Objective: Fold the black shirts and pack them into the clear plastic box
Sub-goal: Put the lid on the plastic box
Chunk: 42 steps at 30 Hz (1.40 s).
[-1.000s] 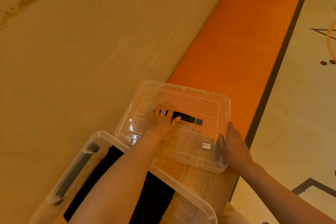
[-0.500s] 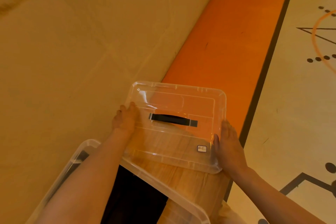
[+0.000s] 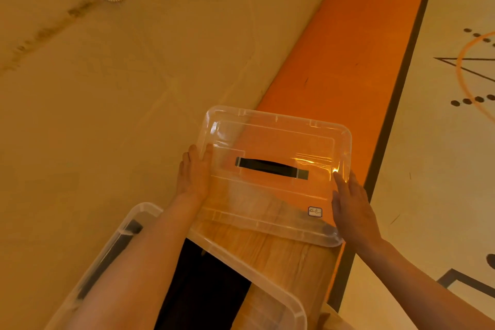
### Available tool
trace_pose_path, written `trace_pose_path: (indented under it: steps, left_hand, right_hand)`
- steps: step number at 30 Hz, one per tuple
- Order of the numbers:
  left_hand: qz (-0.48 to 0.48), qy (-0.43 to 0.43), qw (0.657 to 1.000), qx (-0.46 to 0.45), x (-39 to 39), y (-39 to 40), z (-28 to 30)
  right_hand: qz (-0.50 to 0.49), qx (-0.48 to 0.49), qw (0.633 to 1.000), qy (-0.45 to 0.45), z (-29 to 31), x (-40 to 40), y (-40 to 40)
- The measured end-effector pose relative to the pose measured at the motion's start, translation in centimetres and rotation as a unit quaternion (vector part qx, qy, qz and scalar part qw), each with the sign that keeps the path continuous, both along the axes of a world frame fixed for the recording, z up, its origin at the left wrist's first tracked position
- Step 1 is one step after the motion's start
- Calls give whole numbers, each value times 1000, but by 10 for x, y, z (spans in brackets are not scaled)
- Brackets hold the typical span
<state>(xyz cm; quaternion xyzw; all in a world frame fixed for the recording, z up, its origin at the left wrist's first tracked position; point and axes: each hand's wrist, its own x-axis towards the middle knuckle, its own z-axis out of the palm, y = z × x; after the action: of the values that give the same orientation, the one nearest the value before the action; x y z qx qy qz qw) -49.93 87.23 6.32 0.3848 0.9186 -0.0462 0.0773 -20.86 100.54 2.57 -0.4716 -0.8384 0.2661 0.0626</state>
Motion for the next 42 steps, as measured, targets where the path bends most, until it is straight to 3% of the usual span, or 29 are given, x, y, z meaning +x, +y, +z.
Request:
trace_pose_path:
  steps: [9, 17, 26, 34, 42]
  left_hand:
    - [-23, 90, 986, 137, 14, -19, 64]
    - [4, 92, 984, 153, 26, -79, 92]
    - [57, 69, 983, 160, 56, -166, 85]
    - [146, -5, 983, 107, 71, -240, 54]
    - [143, 25, 982, 118, 100, -276, 49]
  right_hand:
    - [7, 104, 989, 107, 46, 13, -3]
    - [30, 180, 975, 125, 78, 31, -49]
    - [65, 176, 976, 113, 80, 58, -128]
    - [94, 82, 991, 50, 69, 85, -209]
    - [132, 104, 985, 39, 77, 95, -247]
